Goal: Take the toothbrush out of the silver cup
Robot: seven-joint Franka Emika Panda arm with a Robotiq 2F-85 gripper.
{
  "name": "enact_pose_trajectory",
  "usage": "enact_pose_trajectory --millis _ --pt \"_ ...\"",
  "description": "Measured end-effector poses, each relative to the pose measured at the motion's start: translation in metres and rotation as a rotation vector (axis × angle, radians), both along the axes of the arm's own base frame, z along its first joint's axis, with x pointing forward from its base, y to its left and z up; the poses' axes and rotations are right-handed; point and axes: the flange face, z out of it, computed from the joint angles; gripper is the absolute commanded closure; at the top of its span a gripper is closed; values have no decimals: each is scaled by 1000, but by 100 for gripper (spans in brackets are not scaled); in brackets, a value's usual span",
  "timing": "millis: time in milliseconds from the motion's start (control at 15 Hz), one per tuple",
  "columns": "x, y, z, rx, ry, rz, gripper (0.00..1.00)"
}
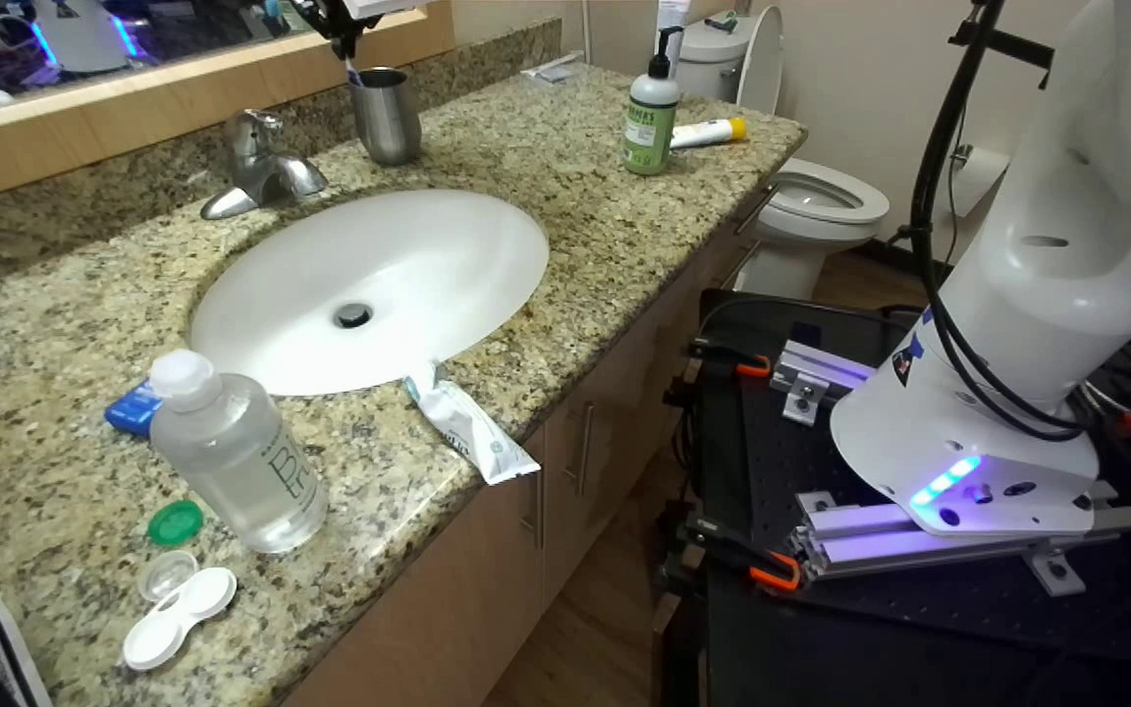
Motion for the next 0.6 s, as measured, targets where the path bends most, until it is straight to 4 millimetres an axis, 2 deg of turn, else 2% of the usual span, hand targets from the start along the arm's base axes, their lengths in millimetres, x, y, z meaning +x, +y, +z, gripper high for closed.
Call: enact_pose_trajectory --millis 333,600 --pt "-5 -12 6 -4 -26 -49 98" --pt "-11 -20 34 -12 -75 -109 98"
